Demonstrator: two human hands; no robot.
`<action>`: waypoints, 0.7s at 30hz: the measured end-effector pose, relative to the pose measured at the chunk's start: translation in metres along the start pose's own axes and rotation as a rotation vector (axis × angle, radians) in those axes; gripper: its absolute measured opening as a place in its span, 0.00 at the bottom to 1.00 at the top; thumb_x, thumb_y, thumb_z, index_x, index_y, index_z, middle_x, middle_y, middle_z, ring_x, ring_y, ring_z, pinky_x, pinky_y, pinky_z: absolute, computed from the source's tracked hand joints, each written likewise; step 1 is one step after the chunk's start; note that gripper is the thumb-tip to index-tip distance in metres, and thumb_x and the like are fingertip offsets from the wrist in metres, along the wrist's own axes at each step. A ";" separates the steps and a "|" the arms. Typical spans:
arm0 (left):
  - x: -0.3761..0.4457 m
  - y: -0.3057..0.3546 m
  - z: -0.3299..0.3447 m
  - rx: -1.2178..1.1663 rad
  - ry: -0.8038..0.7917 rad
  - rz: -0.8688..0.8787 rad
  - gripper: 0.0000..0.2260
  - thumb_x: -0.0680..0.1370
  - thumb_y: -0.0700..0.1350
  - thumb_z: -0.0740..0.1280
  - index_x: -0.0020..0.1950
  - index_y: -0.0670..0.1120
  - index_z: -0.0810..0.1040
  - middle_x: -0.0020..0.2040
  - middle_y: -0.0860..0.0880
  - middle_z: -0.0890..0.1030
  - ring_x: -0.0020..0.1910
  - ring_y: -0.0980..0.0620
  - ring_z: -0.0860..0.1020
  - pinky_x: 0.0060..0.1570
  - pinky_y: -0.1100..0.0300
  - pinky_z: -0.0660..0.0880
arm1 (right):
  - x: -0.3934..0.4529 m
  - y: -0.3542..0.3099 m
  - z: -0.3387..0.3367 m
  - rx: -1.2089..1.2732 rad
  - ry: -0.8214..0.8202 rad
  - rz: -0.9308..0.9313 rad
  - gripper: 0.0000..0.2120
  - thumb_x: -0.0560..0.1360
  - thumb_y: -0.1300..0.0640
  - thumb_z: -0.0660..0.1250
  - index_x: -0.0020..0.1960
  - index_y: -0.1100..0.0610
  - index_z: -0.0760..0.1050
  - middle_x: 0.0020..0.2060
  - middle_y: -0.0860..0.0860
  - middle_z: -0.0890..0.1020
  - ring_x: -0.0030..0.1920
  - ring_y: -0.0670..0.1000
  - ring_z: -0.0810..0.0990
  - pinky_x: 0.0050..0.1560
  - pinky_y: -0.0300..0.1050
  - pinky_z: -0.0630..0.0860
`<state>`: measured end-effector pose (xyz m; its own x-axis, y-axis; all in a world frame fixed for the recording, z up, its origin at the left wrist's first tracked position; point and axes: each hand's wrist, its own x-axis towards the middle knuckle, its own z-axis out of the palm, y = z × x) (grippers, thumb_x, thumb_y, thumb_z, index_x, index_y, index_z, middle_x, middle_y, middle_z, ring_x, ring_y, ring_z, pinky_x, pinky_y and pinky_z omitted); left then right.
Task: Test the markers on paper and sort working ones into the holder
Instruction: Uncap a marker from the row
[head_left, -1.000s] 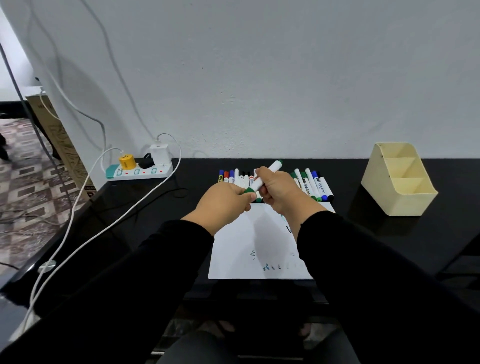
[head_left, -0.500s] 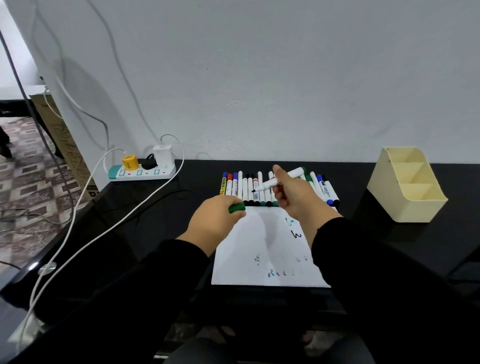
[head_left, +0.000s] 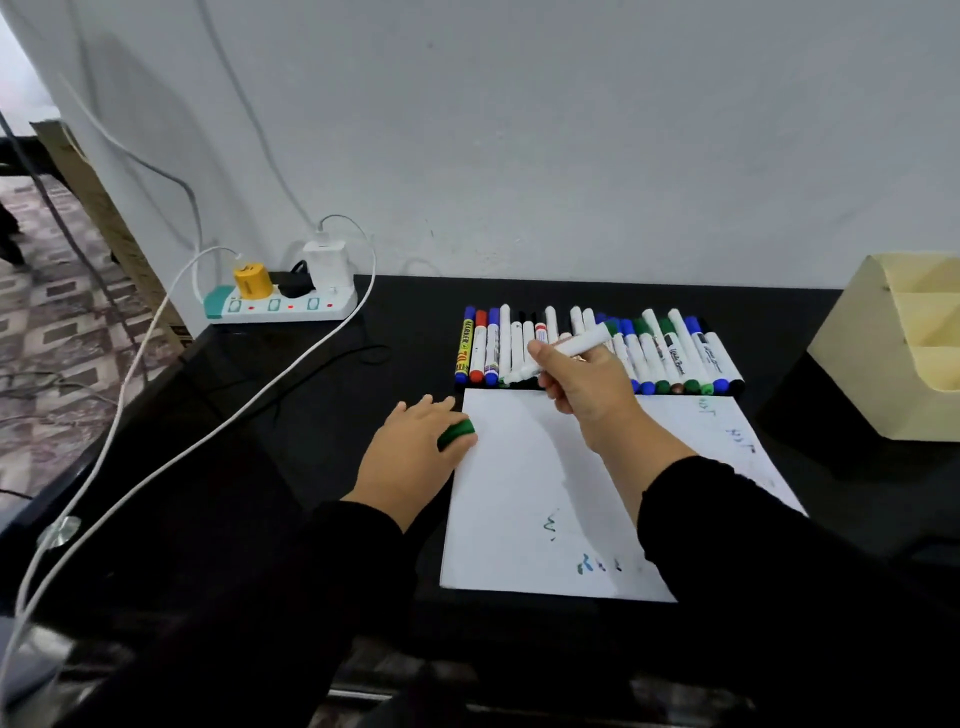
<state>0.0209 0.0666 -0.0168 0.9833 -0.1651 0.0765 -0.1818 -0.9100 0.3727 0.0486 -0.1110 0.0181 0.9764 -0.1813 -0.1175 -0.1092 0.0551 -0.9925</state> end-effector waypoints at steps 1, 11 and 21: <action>0.002 -0.003 0.002 0.012 -0.012 -0.015 0.18 0.80 0.54 0.59 0.69 0.54 0.70 0.73 0.56 0.64 0.74 0.56 0.56 0.72 0.60 0.45 | 0.003 0.003 0.003 -0.019 0.005 -0.024 0.08 0.72 0.54 0.72 0.42 0.55 0.74 0.31 0.50 0.77 0.29 0.45 0.73 0.27 0.35 0.68; 0.005 -0.007 0.006 -0.172 -0.068 -0.090 0.18 0.79 0.53 0.60 0.69 0.54 0.69 0.75 0.55 0.60 0.75 0.57 0.54 0.70 0.64 0.47 | 0.014 0.020 0.017 -0.318 0.041 -0.098 0.13 0.74 0.53 0.68 0.35 0.55 0.68 0.28 0.49 0.77 0.30 0.42 0.74 0.33 0.34 0.69; 0.002 -0.001 0.001 -0.167 -0.062 -0.105 0.17 0.80 0.53 0.59 0.69 0.55 0.69 0.75 0.55 0.59 0.75 0.56 0.54 0.70 0.63 0.48 | 0.016 0.030 0.027 -0.314 0.049 -0.164 0.13 0.75 0.53 0.68 0.36 0.55 0.67 0.30 0.50 0.77 0.32 0.44 0.73 0.33 0.32 0.70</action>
<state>0.0225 0.0667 -0.0180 0.9947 -0.1000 -0.0256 -0.0718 -0.8488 0.5239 0.0661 -0.0859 -0.0124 0.9765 -0.2096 0.0501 -0.0111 -0.2813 -0.9596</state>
